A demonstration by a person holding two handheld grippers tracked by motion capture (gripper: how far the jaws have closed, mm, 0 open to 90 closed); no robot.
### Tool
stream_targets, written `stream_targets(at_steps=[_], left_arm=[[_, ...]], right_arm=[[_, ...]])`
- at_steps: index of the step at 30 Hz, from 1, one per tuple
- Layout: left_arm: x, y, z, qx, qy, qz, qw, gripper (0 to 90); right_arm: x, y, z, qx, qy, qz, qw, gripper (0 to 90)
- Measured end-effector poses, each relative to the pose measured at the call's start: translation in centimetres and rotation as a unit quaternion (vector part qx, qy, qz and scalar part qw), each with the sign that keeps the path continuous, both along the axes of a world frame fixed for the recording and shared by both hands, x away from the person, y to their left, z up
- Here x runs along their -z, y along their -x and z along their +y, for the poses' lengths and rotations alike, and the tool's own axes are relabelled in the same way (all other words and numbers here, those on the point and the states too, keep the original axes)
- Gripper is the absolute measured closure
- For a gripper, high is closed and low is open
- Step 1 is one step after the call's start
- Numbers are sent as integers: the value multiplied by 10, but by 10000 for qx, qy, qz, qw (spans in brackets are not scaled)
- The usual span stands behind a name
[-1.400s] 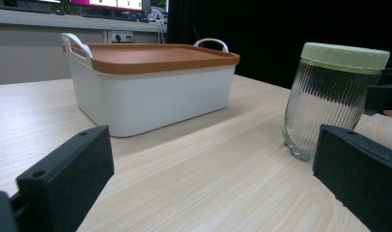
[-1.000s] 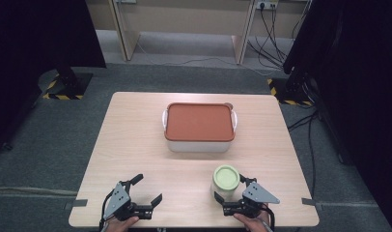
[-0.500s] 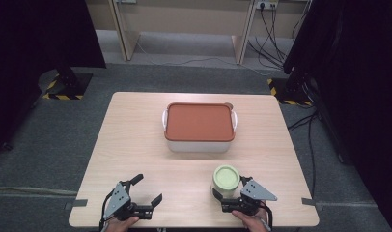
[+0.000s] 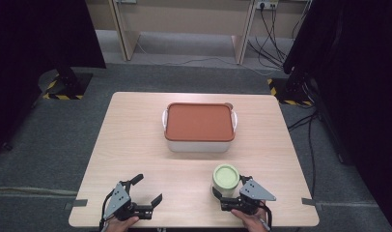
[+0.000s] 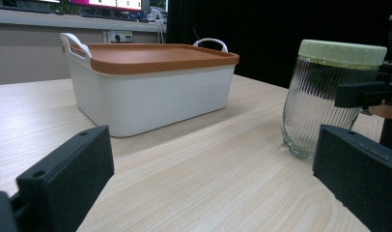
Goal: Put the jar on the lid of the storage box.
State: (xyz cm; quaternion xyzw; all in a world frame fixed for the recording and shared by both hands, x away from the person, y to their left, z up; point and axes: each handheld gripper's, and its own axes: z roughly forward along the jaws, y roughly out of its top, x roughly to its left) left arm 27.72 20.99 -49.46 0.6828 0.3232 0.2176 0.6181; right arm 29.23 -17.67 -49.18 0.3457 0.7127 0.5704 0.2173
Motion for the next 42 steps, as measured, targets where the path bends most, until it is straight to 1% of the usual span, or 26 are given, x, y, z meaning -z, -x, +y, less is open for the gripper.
stream_targets(at_steps=[3, 4, 5, 8, 9, 16, 19, 31, 37, 40, 42], left_arm=[[0, 0, 0, -2, 5, -3, 10000, 2], [0, 0, 0, -2, 4, -4, 10000, 2], [0, 0, 0, -2, 3, -5, 10000, 2], [0, 0, 0, -4, 1, -2, 10000, 2], [0, 0, 0, -3, 2, -6, 10000, 2], [0, 0, 0, -4, 3, -11, 10000, 2], [0, 0, 0, 1, -5, -5, 10000, 2], [0, 0, 0, 6, -13, -13, 10000, 2], [0, 0, 0, 12, -12, -14, 10000, 2], [0, 0, 0, 9, -16, -17, 10000, 2], [0, 0, 0, 5, -13, -13, 10000, 2]], right_arm=[[-5, 0, 1, -15, -9, -20, 10000, 116], [-9, 0, 2, -19, -48, -16, 10000, 116], [-9, 0, 2, -19, -48, -16, 10000, 116], [-13, -2, 2, -41, -160, 77, 9998, 116], [-14, -3, 2, -53, -163, 95, 9998, 117], [-20, -3, 3, -3, -65, 142, 9999, 117], [-21, -4, 3, 4, -64, 156, 9999, 117], [-38, -13, 9, 22, 19, 171, 9998, 117], [-45, -18, 11, 8, -3, 173, 9999, 117], [-49, -22, 11, -52, -72, 196, 9998, 117], [-52, -24, 11, -58, -22, 177, 9998, 117]])
